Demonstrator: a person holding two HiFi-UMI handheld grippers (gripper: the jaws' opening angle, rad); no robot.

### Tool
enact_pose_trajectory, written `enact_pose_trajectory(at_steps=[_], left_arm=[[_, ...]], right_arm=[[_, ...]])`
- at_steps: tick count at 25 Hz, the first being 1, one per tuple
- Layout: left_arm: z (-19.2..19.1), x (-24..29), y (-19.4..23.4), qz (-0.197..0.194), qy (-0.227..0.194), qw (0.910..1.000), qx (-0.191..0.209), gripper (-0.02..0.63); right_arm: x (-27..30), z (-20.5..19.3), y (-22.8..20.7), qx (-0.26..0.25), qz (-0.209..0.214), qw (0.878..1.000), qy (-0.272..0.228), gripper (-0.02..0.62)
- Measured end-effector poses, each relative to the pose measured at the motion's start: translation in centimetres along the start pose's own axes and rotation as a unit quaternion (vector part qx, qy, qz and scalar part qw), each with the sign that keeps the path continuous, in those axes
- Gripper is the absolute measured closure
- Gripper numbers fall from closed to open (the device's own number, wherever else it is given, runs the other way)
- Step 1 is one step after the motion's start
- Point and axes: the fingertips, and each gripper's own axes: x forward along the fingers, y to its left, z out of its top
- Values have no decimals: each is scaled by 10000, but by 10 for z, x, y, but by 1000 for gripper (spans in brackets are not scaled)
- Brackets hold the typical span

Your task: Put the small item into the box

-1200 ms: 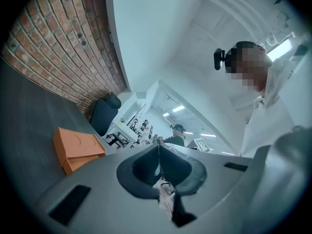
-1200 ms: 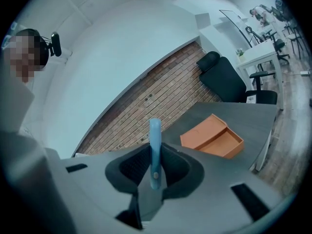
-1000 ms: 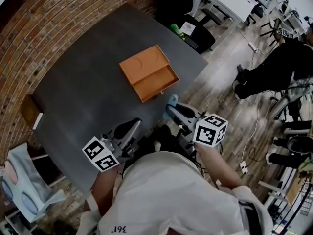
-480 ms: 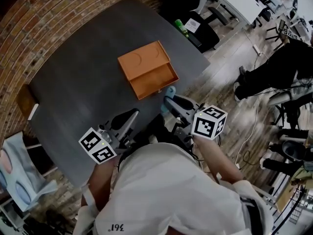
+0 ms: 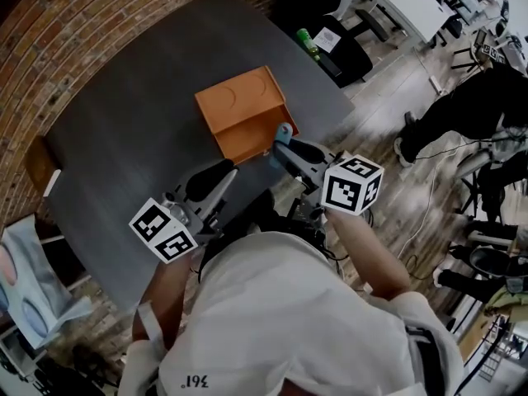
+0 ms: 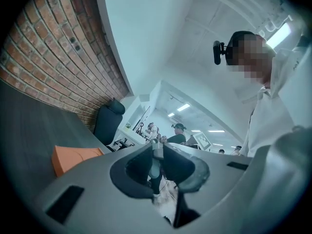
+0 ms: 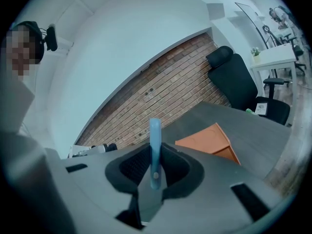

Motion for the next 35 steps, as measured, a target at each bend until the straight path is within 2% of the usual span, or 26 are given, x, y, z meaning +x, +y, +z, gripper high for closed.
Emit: enact_pose_trajectory(at_steps=[7, 13, 21, 30, 35], left_arm=[[-3, 23, 24, 211, 235, 9993, 221, 517], [-29, 31, 57, 561, 695, 9955, 311, 517], [-70, 33, 99, 1014, 1144, 9882, 135, 517], [-95, 36, 127, 1238, 1329, 9832, 194, 517], [-110, 35, 139, 1332, 1467, 9800, 161, 517]], right_arm=[[21, 10, -21, -364, -102, 9990, 236, 517], [48, 2, -43, -686, -317, 9954, 583, 517], [76, -27, -76, -903, -586, 9877, 1135, 516], [114, -57, -98, -1258, -612, 9739, 1787, 517], [132, -80, -112, -1706, -659, 9557, 2308, 517]])
